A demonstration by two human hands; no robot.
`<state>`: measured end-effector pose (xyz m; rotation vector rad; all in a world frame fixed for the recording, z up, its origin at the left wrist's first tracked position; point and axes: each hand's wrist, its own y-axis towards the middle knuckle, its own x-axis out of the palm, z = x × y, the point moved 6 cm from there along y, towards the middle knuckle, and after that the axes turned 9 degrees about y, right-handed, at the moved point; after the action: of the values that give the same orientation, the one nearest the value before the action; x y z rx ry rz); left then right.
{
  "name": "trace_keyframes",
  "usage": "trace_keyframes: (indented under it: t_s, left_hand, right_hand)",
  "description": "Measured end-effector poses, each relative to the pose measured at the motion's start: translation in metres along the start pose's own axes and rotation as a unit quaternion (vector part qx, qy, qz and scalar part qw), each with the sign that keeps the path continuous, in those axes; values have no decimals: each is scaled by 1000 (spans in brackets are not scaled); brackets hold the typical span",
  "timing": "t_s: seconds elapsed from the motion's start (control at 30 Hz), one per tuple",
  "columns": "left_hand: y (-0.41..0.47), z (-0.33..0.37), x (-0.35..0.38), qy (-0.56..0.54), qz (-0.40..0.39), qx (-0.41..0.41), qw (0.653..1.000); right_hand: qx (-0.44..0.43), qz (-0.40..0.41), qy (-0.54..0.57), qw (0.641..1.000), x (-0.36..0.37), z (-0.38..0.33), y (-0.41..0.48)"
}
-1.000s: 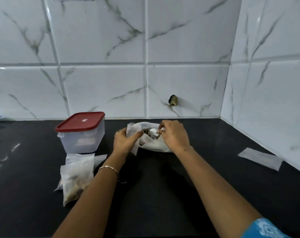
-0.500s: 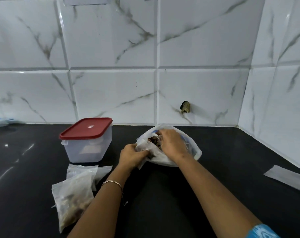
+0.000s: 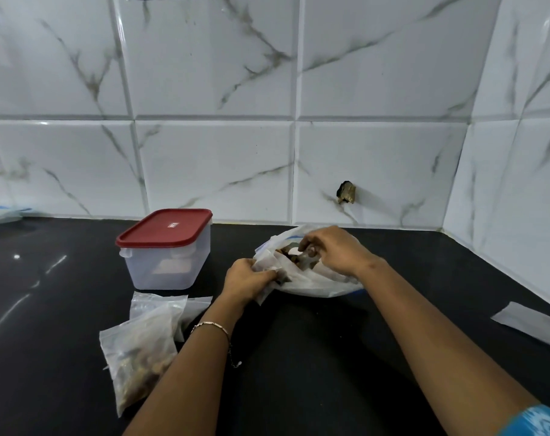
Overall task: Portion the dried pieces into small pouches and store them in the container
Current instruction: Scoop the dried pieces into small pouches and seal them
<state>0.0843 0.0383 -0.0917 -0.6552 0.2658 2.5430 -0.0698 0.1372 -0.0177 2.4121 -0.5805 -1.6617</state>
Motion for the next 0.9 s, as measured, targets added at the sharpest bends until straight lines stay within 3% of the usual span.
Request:
trace_keyframes:
  t_s: [0.13,0.37,0.9]
  left_hand:
    - [1,-1,1,6,-19,-5,1000]
    - [1,-1,0,8,-7,6,1000]
    - [-3,5,2,27,-28,9,999]
  right_hand:
    - [3,26,63,998,-8,1,0]
    - [2,51,-17,999,31,-6,13]
    - [-4,-31,64,997,16,2,13]
